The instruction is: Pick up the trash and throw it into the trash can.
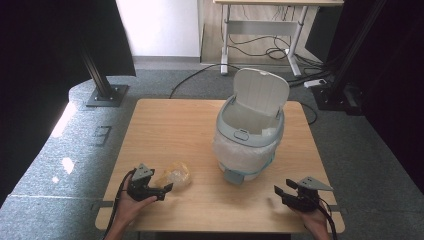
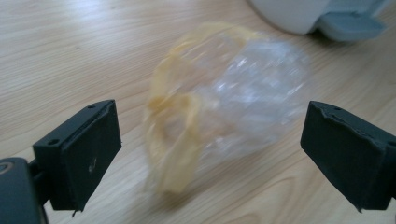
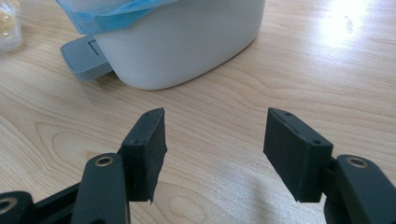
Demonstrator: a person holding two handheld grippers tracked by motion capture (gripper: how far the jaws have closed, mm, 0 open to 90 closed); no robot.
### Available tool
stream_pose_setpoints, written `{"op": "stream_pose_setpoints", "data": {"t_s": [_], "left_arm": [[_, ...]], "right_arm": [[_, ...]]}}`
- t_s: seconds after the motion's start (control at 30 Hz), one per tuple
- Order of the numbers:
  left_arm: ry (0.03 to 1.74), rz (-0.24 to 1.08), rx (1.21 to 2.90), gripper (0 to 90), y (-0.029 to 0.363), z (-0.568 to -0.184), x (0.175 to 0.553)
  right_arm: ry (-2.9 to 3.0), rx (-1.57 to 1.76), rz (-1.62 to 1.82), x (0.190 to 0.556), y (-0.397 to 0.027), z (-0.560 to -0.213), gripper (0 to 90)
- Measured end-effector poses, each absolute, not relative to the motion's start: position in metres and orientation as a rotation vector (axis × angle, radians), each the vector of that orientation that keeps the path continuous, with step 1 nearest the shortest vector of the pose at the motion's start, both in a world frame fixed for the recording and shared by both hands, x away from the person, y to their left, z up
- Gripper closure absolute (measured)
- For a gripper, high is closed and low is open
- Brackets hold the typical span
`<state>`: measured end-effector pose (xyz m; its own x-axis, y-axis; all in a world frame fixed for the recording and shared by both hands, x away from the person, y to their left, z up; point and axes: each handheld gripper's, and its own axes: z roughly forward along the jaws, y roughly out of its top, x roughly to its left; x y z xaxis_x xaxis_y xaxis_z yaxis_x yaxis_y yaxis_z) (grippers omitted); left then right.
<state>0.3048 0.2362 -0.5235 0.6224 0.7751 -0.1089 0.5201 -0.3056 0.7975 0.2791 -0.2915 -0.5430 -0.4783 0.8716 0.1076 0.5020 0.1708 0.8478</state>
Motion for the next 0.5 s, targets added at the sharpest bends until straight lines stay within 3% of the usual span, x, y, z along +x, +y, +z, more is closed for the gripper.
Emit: {"op": "stream_pose_setpoints", "data": {"t_s": [0.33, 0.5], "left_arm": [[0.981, 0.356, 2.048, 4.8, 0.211, -0.524, 0.322], [0.984, 0.358, 2.084, 10.0, 0.201, -0.533, 0.328]], "right_arm": [[2.054, 1.298, 1.225, 0.279, -0.290, -0.544, 38.5], [2.053, 1.302, 1.224, 0.279, -0.291, -0.545, 38.5]]}}
